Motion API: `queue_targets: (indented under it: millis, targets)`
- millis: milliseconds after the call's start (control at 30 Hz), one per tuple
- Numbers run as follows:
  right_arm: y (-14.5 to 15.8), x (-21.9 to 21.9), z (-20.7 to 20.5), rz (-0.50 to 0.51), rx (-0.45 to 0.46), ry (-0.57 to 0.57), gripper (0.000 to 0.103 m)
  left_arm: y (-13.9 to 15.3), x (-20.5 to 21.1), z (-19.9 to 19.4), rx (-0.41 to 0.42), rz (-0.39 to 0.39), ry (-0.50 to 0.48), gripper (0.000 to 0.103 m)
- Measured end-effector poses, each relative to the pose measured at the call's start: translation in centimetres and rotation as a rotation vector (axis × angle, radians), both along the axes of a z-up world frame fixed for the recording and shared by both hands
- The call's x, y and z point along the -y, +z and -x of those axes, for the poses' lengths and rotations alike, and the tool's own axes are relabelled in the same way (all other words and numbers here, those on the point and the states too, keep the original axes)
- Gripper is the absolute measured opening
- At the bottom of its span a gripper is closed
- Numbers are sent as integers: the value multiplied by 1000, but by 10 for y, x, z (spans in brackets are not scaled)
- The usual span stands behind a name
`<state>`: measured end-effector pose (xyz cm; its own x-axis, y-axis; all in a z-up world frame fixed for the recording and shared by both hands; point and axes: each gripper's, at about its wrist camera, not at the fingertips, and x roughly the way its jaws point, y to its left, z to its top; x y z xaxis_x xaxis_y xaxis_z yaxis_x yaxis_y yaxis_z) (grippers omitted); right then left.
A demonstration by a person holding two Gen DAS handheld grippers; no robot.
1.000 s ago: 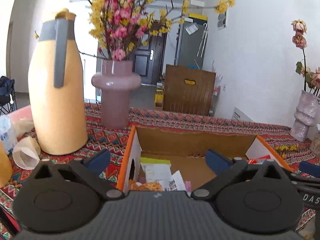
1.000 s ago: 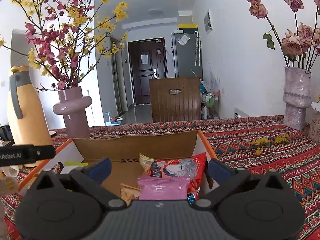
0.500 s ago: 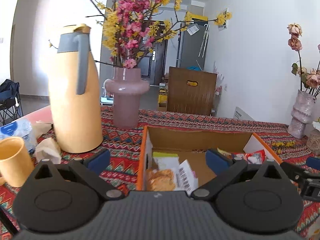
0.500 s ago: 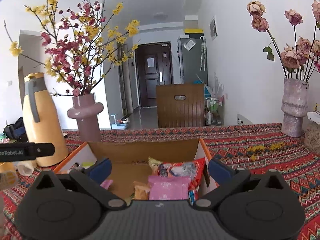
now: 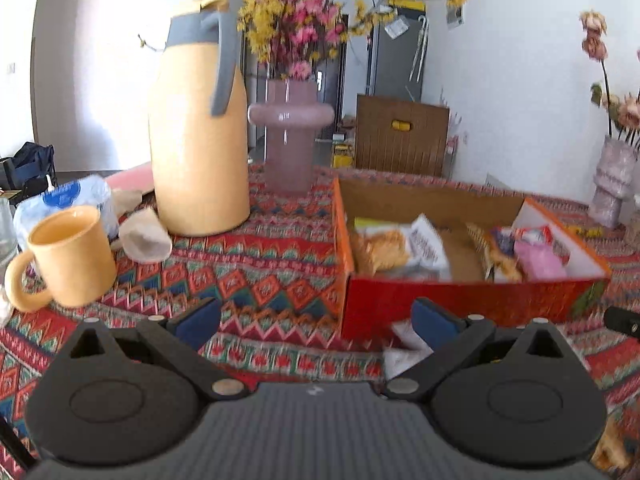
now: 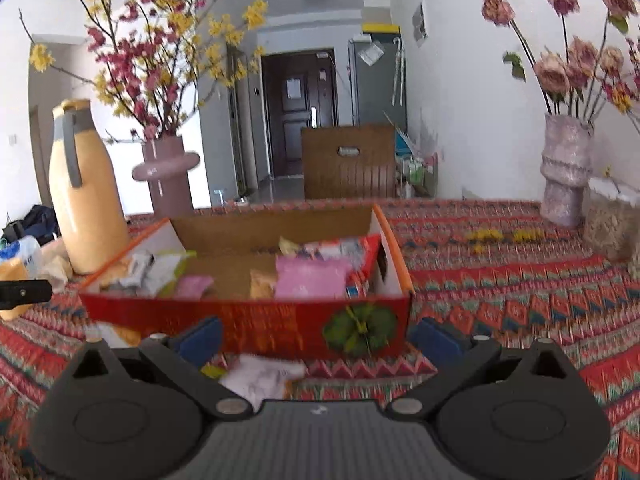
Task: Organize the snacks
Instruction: 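Move both grippers back to the remaining packets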
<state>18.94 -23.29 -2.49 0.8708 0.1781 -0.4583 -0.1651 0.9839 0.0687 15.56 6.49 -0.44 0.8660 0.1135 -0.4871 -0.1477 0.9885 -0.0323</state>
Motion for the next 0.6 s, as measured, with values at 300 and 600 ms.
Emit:
queue_targets:
  millis: [300,600]
  targets:
    - [-32,16,-8,-80,-52,-51,103,-23,2,-2,-12,-17,8,103]
    - [-38,14,-13,-68,-72,-63,103,-25,-1,-6,-24,2,2,103]
